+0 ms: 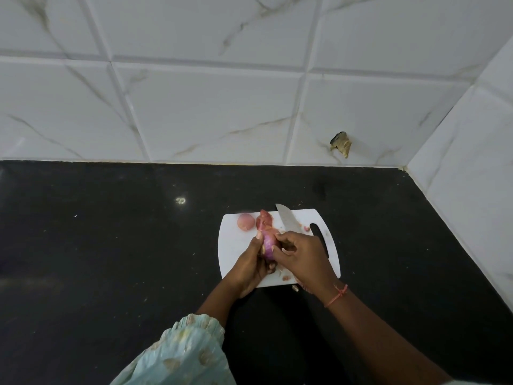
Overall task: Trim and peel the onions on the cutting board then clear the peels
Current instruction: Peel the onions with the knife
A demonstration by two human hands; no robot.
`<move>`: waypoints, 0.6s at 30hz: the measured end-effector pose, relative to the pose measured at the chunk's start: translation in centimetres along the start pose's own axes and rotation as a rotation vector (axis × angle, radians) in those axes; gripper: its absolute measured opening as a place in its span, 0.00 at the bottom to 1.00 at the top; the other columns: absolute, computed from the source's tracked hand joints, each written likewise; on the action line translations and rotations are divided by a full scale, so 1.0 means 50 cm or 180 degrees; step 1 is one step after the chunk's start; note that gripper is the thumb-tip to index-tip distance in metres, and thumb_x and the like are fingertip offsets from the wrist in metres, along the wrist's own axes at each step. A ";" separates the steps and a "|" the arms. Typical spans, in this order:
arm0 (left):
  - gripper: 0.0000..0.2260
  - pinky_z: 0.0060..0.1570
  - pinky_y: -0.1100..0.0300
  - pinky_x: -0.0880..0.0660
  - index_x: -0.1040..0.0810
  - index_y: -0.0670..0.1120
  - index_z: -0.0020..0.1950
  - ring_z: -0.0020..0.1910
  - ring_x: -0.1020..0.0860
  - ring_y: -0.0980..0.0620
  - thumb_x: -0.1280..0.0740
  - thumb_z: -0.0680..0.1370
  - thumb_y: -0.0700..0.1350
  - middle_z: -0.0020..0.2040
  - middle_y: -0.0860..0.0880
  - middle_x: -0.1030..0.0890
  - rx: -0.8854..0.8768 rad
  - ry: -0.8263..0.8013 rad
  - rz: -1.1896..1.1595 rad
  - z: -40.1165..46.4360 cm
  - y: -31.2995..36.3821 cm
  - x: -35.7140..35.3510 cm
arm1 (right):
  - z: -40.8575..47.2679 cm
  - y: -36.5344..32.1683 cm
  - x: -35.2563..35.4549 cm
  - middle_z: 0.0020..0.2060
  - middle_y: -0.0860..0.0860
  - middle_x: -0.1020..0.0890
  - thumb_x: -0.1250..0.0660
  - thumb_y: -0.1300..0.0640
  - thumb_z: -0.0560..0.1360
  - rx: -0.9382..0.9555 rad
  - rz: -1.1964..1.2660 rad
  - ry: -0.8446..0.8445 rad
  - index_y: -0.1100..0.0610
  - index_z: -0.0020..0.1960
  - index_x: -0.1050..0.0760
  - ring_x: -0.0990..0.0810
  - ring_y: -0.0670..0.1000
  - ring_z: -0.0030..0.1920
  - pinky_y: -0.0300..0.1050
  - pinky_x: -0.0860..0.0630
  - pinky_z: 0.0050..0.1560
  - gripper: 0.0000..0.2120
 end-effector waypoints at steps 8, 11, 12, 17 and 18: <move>0.27 0.37 0.60 0.31 0.21 0.41 0.63 0.34 0.29 0.54 0.44 0.81 0.61 0.49 0.42 0.19 0.0012 0.0003 -0.0059 0.008 -0.007 0.012 | 0.000 0.008 -0.001 0.47 0.51 0.14 0.27 0.57 0.73 0.0008 -0.0006 0.0095 0.58 0.56 0.17 0.17 0.43 0.47 0.41 0.20 0.52 0.12; 0.27 0.37 0.60 0.31 0.21 0.41 0.62 0.34 0.30 0.54 0.44 0.80 0.61 0.46 0.43 0.19 0.0047 -0.0001 -0.0019 0.005 -0.005 0.008 | 0.000 0.009 0.002 0.41 0.48 0.14 0.28 0.57 0.74 0.0035 -0.0060 0.0097 0.57 0.50 0.15 0.17 0.43 0.42 0.44 0.19 0.47 0.07; 0.27 0.38 0.60 0.32 0.21 0.41 0.62 0.34 0.31 0.54 0.44 0.80 0.61 0.45 0.44 0.19 0.0051 -0.0009 0.0004 0.004 -0.004 0.006 | 0.001 0.010 0.003 0.38 0.47 0.15 0.29 0.57 0.75 0.0027 -0.0060 0.0081 0.57 0.48 0.16 0.17 0.43 0.40 0.46 0.20 0.45 0.05; 0.25 0.38 0.60 0.32 0.20 0.41 0.60 0.33 0.30 0.55 0.44 0.80 0.60 0.43 0.45 0.19 0.0008 -0.0014 -0.0025 -0.002 0.001 0.004 | 0.000 0.012 0.003 0.40 0.47 0.14 0.27 0.55 0.73 -0.0063 0.0099 0.0069 0.57 0.49 0.16 0.17 0.43 0.42 0.45 0.19 0.47 0.07; 0.25 0.38 0.60 0.32 0.20 0.41 0.60 0.33 0.30 0.55 0.45 0.81 0.59 0.44 0.45 0.18 0.0013 -0.0013 -0.0024 -0.003 0.001 0.002 | -0.002 0.010 0.004 0.42 0.48 0.14 0.26 0.54 0.73 -0.0082 0.0122 0.0085 0.57 0.51 0.16 0.17 0.42 0.43 0.43 0.19 0.48 0.10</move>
Point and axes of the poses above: each hand's wrist, its own z-axis towards the middle knuckle, its own x-axis out of the back of the hand, y = z × x, the point moved 9 cm from there along z, towards the middle knuckle
